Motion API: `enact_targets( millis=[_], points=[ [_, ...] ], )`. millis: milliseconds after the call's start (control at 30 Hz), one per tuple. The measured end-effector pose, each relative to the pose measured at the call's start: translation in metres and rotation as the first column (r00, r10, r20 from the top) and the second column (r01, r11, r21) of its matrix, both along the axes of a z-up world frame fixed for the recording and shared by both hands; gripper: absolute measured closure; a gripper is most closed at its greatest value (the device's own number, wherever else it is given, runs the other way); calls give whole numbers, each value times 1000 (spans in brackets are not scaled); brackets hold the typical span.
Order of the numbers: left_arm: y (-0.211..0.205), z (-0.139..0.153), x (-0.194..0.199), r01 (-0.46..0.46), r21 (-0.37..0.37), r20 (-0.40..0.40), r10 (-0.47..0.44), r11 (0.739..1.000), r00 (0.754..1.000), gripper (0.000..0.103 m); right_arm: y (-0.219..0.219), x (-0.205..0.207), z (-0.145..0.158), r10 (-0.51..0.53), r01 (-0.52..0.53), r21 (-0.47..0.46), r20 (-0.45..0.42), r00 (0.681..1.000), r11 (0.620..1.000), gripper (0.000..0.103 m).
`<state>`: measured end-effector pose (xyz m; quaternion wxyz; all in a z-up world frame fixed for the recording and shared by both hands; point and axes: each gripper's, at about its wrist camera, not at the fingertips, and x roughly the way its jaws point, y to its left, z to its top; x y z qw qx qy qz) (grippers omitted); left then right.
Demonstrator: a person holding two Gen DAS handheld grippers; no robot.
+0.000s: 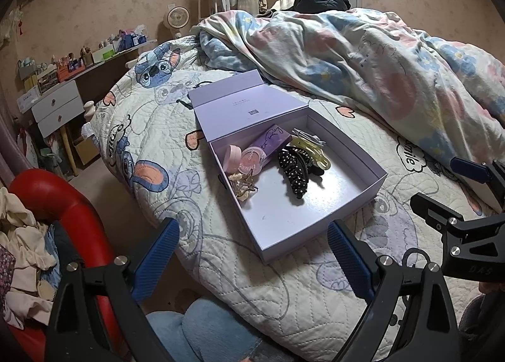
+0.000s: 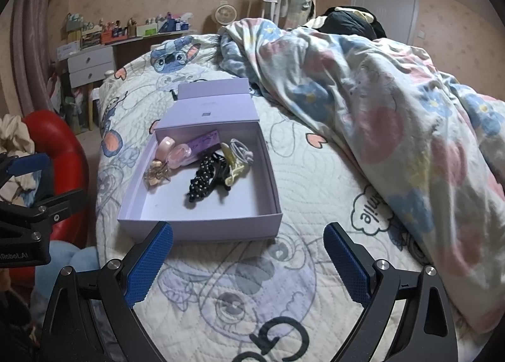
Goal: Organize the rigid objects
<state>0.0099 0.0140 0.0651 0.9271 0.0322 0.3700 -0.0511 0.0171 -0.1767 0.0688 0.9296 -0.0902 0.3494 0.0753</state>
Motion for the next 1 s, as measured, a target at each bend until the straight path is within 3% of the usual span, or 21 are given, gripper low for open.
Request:
enact_targets(
  millis=[1000],
  points=[
    [2,-7,2,-30,22,-31,31,999,999,7,5,-2,-5,5,-5,-11,-11,1000,1000,6]
  ],
)
